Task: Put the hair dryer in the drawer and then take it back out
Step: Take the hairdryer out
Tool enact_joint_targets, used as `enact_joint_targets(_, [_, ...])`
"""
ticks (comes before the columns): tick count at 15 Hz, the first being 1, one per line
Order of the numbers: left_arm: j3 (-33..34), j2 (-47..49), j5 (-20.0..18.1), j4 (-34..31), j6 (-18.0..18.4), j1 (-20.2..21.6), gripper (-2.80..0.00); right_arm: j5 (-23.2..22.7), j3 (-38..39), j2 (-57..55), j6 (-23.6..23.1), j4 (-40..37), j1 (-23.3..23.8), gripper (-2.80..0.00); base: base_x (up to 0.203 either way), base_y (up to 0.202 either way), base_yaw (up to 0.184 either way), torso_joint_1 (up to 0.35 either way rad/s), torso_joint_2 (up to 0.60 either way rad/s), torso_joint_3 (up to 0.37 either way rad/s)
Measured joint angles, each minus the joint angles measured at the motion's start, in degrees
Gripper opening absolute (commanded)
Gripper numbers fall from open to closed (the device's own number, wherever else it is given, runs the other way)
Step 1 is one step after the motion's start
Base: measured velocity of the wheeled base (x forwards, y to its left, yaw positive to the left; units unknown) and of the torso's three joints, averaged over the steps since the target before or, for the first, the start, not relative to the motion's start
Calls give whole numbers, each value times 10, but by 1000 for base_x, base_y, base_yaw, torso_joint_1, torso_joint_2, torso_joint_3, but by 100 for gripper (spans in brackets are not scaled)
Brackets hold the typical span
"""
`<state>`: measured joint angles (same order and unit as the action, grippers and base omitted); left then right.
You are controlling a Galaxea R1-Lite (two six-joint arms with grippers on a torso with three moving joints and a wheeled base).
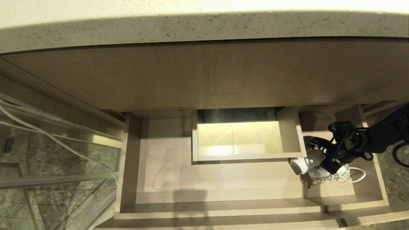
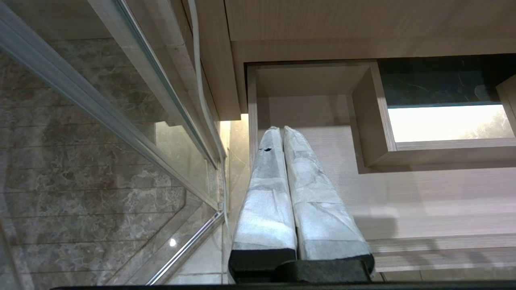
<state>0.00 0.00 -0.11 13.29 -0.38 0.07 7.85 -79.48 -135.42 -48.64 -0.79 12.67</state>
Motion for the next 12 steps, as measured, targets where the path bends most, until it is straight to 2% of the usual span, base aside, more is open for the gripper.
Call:
enact_joint_targets(4, [0, 0, 0, 0, 0, 0, -280, 0, 6, 29, -16, -4, 0, -280, 0, 0, 0, 0, 0, 0])
enact_joint_targets(12, [0, 0, 0, 0, 0, 0, -280, 0, 13, 75, -19, -13, 0, -280, 0, 0, 0, 0, 0, 0])
